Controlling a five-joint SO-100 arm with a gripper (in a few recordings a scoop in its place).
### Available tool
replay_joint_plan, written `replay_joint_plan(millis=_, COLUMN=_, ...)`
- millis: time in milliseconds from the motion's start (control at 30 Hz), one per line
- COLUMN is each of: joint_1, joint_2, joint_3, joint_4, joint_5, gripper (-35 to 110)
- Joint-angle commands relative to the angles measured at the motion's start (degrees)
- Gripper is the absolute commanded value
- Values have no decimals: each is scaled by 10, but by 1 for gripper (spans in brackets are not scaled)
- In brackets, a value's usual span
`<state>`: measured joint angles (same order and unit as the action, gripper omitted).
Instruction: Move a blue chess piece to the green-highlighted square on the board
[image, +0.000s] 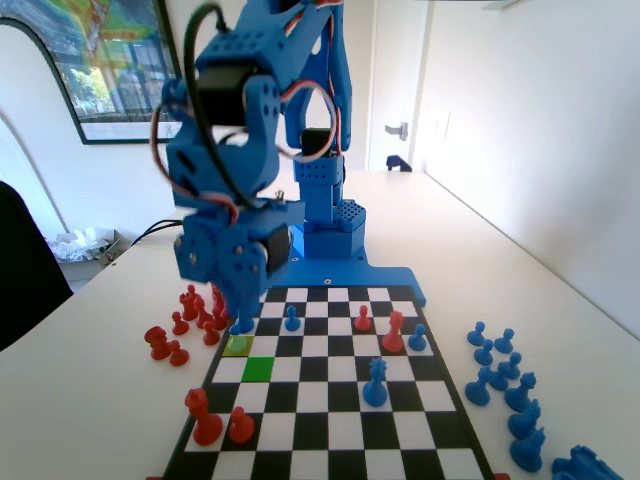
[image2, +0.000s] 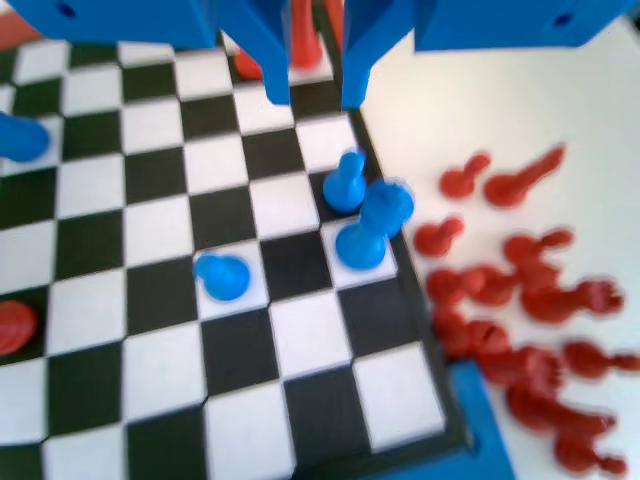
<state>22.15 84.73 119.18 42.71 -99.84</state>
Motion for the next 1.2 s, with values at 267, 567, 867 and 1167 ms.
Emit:
replay_joint_plan(millis=267, joint_1=42, joint_2=6, joint_3=59, joint_4=-70, joint_5=-56, gripper=9)
replay_joint_plan(millis=567, joint_1=40, joint_2=5, joint_3=88, joint_4=-109, joint_5=-66, gripper=9)
replay_joint_plan(millis=867, joint_1=38, joint_2=-20, joint_3=79, joint_4=-134, joint_5=-64, gripper=9)
replay_joint_plan(millis=1167, joint_1=43, joint_2=-40, joint_3=80, joint_4=-163, joint_5=-73, gripper=9)
